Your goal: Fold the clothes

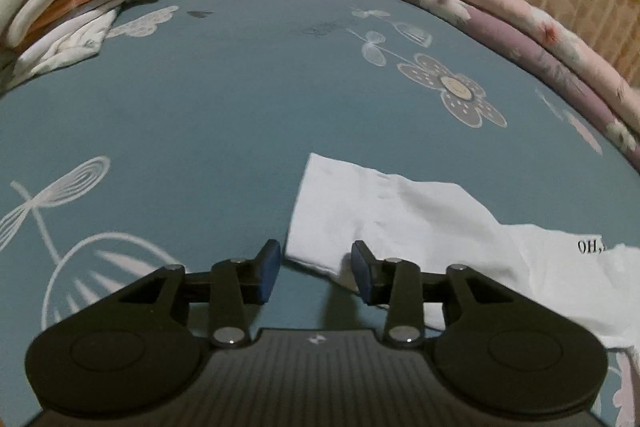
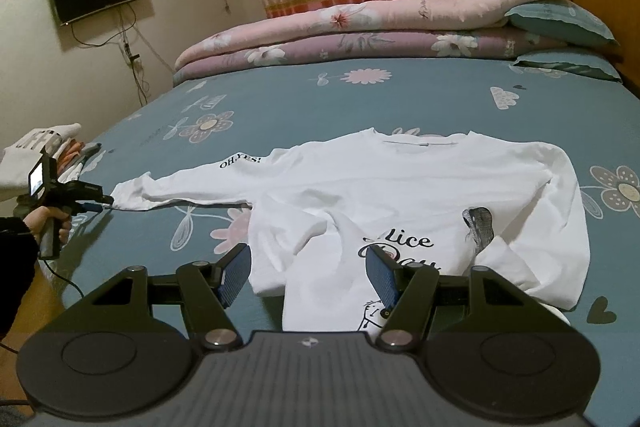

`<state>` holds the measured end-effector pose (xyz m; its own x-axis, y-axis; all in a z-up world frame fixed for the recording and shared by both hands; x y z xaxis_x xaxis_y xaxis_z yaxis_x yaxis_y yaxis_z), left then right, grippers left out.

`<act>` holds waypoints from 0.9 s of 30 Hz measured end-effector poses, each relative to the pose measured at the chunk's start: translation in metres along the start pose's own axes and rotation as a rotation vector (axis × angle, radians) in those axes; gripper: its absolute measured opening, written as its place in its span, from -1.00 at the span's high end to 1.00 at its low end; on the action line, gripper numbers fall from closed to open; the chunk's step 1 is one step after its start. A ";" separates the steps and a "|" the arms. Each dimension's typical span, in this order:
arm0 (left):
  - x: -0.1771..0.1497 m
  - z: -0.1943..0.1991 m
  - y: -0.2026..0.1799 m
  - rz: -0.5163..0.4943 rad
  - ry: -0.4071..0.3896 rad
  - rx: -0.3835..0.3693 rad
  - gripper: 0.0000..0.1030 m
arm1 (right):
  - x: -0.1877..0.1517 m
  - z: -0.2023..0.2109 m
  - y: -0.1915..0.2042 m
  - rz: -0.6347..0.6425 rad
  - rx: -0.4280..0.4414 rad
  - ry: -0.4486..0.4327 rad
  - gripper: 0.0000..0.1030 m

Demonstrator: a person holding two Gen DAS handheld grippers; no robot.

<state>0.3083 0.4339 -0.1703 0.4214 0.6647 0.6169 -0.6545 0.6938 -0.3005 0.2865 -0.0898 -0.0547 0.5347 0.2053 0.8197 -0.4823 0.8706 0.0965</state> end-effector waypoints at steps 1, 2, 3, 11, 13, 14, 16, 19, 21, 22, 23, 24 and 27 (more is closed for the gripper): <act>0.000 -0.001 -0.003 -0.007 0.001 -0.002 0.34 | 0.000 0.001 0.000 0.000 -0.002 0.001 -0.32; -0.001 -0.001 -0.006 -0.015 0.002 -0.004 0.45 | 0.000 0.001 0.001 0.000 -0.004 0.001 -0.32; -0.001 -0.002 -0.009 -0.022 0.003 -0.005 0.66 | 0.000 0.002 0.001 0.000 -0.005 0.000 -0.32; 0.003 0.031 -0.006 -0.047 -0.014 -0.024 0.77 | 0.000 0.002 0.001 -0.005 -0.002 -0.008 -0.32; 0.006 0.040 -0.004 -0.086 -0.017 -0.001 0.65 | 0.000 0.001 0.000 -0.008 0.000 -0.010 -0.32; 0.007 0.043 -0.004 -0.112 -0.015 0.011 0.55 | 0.000 0.001 0.000 -0.010 0.004 -0.010 -0.32; 0.013 0.048 -0.005 -0.163 -0.030 0.061 0.52 | 0.000 0.000 0.000 -0.012 0.009 -0.012 -0.32; 0.019 0.053 -0.023 -0.231 -0.049 0.073 0.52 | -0.001 -0.002 0.000 -0.017 0.015 -0.013 -0.32; 0.021 0.054 -0.046 -0.277 -0.062 0.042 0.41 | -0.002 -0.003 0.000 -0.019 0.017 -0.011 -0.32; 0.020 0.053 -0.060 -0.304 -0.061 0.020 0.38 | -0.002 -0.004 0.000 -0.019 0.016 -0.010 -0.32; 0.019 0.051 -0.075 -0.330 -0.061 -0.003 0.34 | -0.003 -0.004 -0.001 -0.019 0.013 -0.009 -0.32; 0.015 0.049 -0.094 -0.368 -0.056 -0.041 0.30 | -0.003 -0.004 -0.002 -0.020 0.011 -0.007 -0.32; 0.001 0.042 -0.152 -0.471 -0.047 -0.144 0.27 | -0.004 -0.003 -0.008 -0.030 0.001 -0.009 -0.32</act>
<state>0.3820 0.3179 -0.0937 0.6199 0.2590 0.7407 -0.3051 0.9492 -0.0765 0.2904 -0.0963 -0.0609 0.5425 0.1754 0.8216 -0.4670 0.8759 0.1213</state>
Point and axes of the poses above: each gripper's, at about its wrist camera, not at the fingertips, and z roughly against the way its jaws point, y to its left, x to its top, the point moved 9 cm from there along -z, roughly the way its jaws point, and after that the axes turned 9 degrees about z, right-handed, at the moved point
